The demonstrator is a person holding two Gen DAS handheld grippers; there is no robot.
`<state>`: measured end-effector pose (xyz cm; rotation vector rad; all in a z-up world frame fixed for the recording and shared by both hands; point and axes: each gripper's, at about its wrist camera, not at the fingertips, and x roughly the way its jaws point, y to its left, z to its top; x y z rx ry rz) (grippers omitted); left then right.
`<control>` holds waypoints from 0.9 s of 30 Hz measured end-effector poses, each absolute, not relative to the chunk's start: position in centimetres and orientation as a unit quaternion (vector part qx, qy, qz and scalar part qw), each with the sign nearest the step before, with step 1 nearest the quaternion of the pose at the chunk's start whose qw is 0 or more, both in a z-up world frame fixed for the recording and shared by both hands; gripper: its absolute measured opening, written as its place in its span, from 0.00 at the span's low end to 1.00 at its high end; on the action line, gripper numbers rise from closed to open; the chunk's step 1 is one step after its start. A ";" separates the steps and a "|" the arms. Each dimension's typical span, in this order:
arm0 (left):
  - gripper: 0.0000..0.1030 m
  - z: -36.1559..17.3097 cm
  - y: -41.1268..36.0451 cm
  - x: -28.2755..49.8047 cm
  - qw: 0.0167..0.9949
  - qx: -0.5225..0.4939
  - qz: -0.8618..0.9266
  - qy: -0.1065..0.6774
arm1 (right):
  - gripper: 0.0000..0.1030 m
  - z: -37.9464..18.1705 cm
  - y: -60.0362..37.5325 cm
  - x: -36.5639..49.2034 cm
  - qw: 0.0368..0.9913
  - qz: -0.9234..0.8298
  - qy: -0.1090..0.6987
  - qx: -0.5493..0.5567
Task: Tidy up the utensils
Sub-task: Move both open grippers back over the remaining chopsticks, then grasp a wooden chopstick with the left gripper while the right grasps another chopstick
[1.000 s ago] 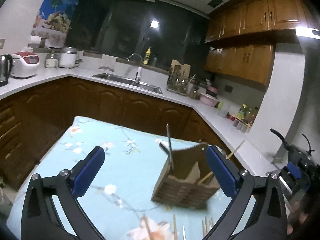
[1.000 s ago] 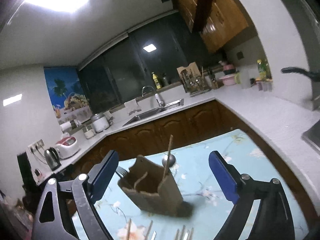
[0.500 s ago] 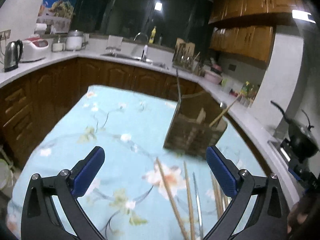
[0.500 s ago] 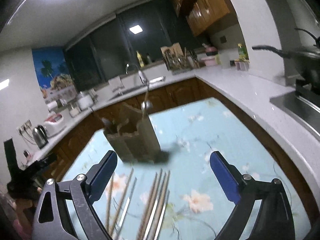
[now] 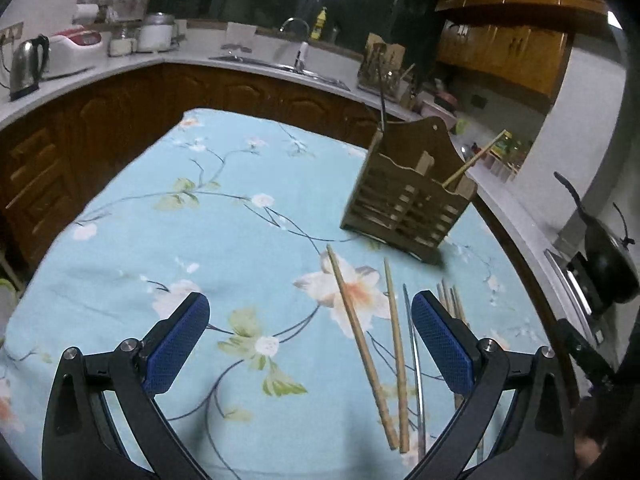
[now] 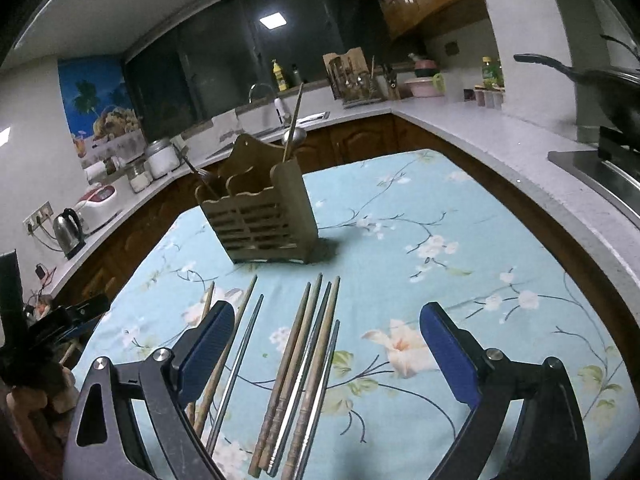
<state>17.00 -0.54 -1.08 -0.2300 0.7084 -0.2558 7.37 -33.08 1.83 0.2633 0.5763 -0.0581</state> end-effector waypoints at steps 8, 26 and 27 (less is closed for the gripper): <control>1.00 -1.8 -2.0 18.5 0.920 -0.091 -0.127 0.358 | 0.92 1.2 -32.6 9.3 0.948 -0.025 0.294 0.120; 0.44 -5.7 -6.8 26.7 0.864 -0.057 -0.169 0.470 | 0.28 -3.6 -33.4 17.0 0.904 -0.011 0.402 0.142; 0.41 -5.9 -7.1 27.2 0.863 -0.053 -0.168 0.474 | 0.27 -3.9 -33.4 17.3 0.903 -0.013 0.406 0.142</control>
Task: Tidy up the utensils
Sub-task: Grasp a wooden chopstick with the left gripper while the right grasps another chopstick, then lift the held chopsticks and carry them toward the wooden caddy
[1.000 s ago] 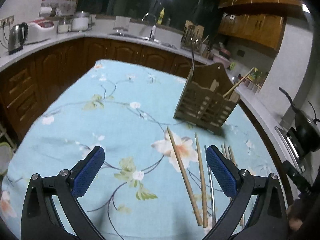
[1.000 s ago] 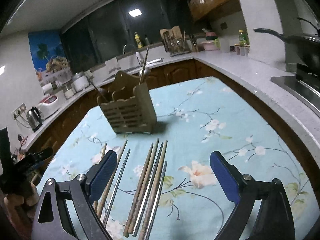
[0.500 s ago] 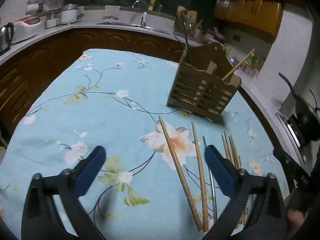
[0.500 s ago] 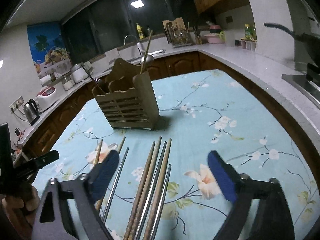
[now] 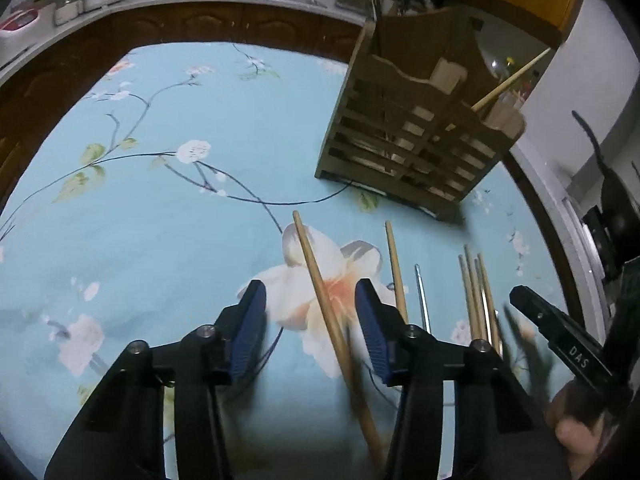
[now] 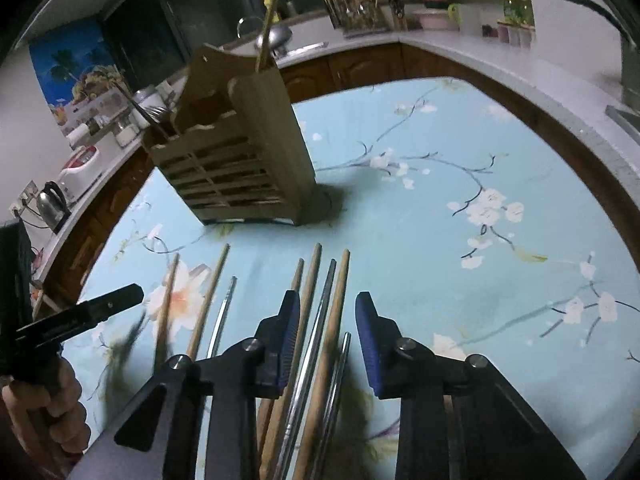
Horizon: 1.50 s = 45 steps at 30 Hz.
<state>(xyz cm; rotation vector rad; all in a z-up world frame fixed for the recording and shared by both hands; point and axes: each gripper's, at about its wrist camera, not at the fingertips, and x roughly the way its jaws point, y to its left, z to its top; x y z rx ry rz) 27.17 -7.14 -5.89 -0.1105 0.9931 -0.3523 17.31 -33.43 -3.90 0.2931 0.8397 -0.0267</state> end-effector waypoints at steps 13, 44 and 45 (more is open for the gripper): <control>0.16 -7.8 -9.7 30.5 0.855 -0.007 -0.179 0.488 | 0.13 -6.3 -34.3 21.2 0.885 -0.034 0.446 0.128; 0.05 2.0 -6.3 22.4 0.881 -0.057 -0.252 0.397 | 0.05 2.7 -33.5 16.3 0.921 0.014 0.354 0.162; 0.05 2.5 -6.1 22.2 0.882 -0.059 -0.254 0.392 | 0.05 3.5 -33.3 15.8 0.925 0.016 0.345 0.161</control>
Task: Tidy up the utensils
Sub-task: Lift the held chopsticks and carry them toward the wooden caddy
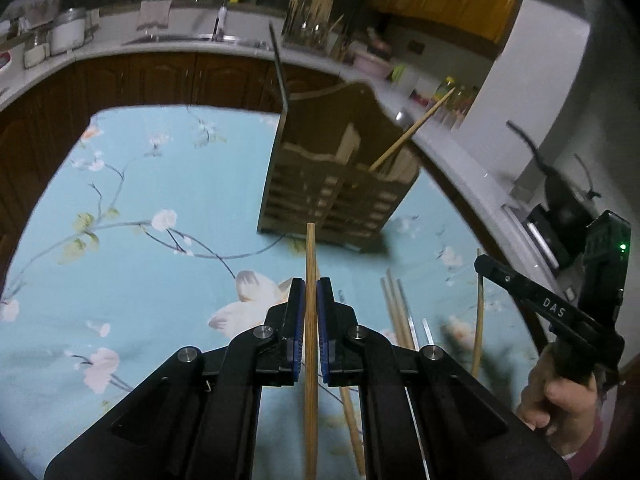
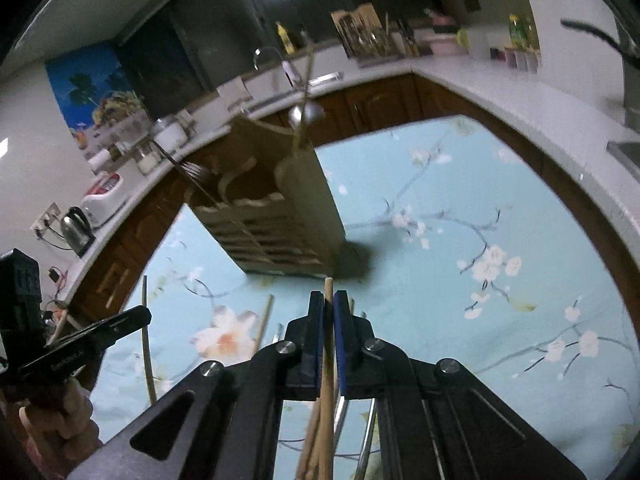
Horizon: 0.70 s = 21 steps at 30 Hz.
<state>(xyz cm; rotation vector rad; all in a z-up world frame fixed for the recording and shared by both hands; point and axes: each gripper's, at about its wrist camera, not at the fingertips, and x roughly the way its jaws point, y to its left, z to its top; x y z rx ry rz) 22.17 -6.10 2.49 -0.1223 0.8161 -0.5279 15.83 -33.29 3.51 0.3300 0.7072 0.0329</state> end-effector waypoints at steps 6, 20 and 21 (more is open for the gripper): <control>0.05 6.0 -4.4 19.9 0.898 -0.067 -0.258 0.351 | 0.05 7.8 -32.8 13.9 0.945 0.022 0.284 0.161; 0.05 9.8 -2.6 19.1 0.915 -0.090 -0.253 0.301 | 0.05 13.1 -32.9 12.2 0.966 0.035 0.204 0.156; 0.05 10.0 -2.5 19.2 0.916 -0.092 -0.253 0.298 | 0.05 13.3 -32.9 12.2 0.966 0.035 0.203 0.155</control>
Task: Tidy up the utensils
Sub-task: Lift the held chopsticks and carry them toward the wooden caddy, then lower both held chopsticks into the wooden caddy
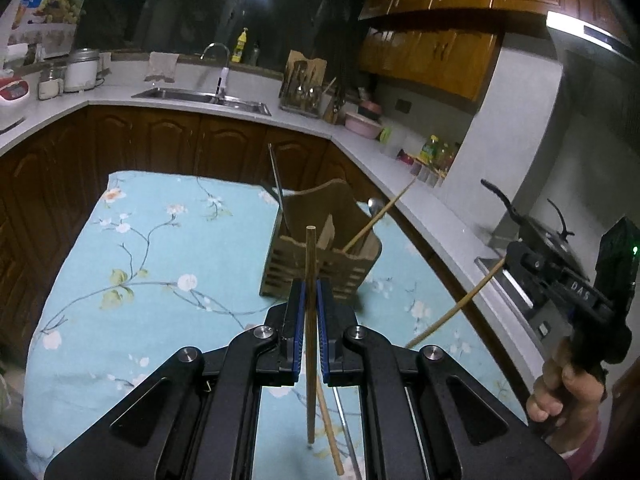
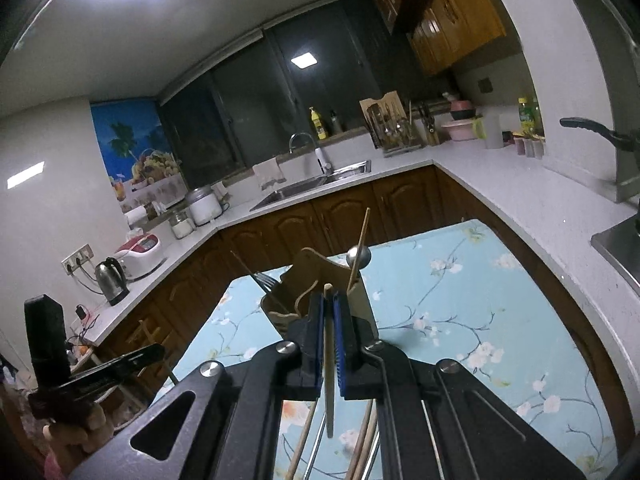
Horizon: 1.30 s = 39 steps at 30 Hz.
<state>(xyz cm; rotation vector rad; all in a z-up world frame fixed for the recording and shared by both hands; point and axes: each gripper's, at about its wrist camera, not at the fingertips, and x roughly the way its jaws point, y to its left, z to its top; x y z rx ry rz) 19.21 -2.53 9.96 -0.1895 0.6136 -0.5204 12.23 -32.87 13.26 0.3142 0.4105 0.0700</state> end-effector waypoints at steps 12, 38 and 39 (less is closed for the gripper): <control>0.05 14.7 -1.7 22.4 0.937 -0.146 -0.224 0.225 | 0.05 16.5 -33.0 13.7 0.976 0.034 0.158 0.144; 0.05 11.2 -6.6 35.1 0.955 -0.176 -0.151 0.183 | 0.05 15.0 -32.4 23.9 0.986 -0.016 0.125 0.111; 0.05 10.7 -6.7 35.0 0.955 -0.175 -0.151 0.186 | 0.05 14.3 -32.3 24.2 0.985 -0.018 0.130 0.109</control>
